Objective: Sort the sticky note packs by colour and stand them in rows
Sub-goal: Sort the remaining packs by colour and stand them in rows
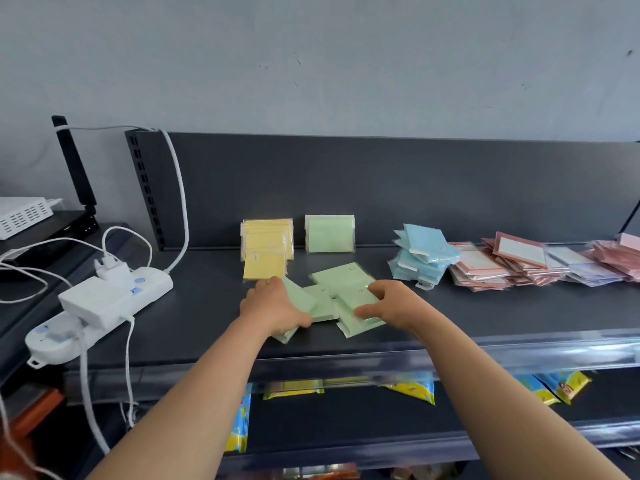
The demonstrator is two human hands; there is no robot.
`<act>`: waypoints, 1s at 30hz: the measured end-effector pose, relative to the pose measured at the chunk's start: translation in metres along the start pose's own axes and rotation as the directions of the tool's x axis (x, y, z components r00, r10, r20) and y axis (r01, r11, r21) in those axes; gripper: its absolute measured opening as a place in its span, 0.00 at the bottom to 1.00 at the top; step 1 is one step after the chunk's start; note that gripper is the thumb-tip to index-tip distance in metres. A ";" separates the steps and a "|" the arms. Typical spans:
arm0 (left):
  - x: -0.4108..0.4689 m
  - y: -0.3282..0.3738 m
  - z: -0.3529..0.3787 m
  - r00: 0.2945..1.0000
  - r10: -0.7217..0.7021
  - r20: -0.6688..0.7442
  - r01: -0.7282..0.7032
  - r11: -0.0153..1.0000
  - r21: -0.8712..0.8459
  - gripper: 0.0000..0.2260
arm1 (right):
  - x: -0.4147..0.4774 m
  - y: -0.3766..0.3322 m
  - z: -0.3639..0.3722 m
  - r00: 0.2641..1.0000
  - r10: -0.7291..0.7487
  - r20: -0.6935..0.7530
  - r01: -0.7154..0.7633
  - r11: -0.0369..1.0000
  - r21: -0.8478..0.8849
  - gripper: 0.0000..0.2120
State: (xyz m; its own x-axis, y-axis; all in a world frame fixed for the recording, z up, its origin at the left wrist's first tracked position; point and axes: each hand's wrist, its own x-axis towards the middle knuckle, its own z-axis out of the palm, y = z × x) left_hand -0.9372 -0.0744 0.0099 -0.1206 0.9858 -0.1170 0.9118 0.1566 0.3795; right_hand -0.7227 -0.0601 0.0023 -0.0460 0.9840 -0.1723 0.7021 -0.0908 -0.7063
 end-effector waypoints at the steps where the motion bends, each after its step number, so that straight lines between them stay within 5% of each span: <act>1: 0.000 0.000 0.000 1.000 0.022 0.009 -0.022 1.000 0.013 0.40 | -0.002 0.000 0.002 1.000 0.003 0.010 -0.003 1.000 0.003 0.30; 4: -0.003 0.006 -0.001 0.995 0.098 0.016 -0.098 0.995 -0.021 0.45 | -0.006 -0.003 0.000 1.000 0.005 0.005 -0.005 1.000 0.018 0.23; 7: -0.001 0.014 -0.003 0.984 0.163 -0.077 -0.174 0.970 -0.171 0.37 | -0.008 -0.009 -0.008 0.997 -0.026 -0.071 0.031 0.997 0.068 0.06; 12: 0.024 0.035 -0.001 0.976 0.190 -0.108 -0.210 0.953 -0.220 0.22 | 0.014 -0.015 -0.013 0.997 0.050 -0.052 -0.046 0.995 0.083 0.13; 19: 0.063 0.061 0.004 0.993 0.108 0.055 -0.107 0.994 -0.036 0.26 | 0.047 -0.015 -0.014 0.992 0.102 -0.070 -0.084 0.971 0.223 0.11; 24: 0.081 0.059 0.001 0.987 0.023 0.159 -0.020 1.000 -0.019 0.22 | 0.059 -0.014 -0.009 0.993 0.084 -0.082 -0.042 0.906 0.421 0.24; 27: 0.084 0.055 0.002 0.992 0.052 0.119 -0.035 0.990 -0.137 0.12 | 0.067 -0.012 -0.007 0.991 0.063 -0.119 0.001 0.878 0.479 0.24; 30: 0.085 0.052 0.001 0.995 0.060 -0.079 -0.087 0.911 -0.403 0.07 | 0.071 -0.011 -0.011 0.980 0.008 -0.199 0.104 0.830 0.548 0.23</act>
State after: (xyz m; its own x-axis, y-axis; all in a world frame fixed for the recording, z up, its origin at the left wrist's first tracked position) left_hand -0.8999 0.0176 0.0183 -0.0967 0.9951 -0.0209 0.6831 0.0816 0.7258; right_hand -0.7261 0.0122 0.0058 0.1015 0.9941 -0.0381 0.1879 -0.0567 -0.9805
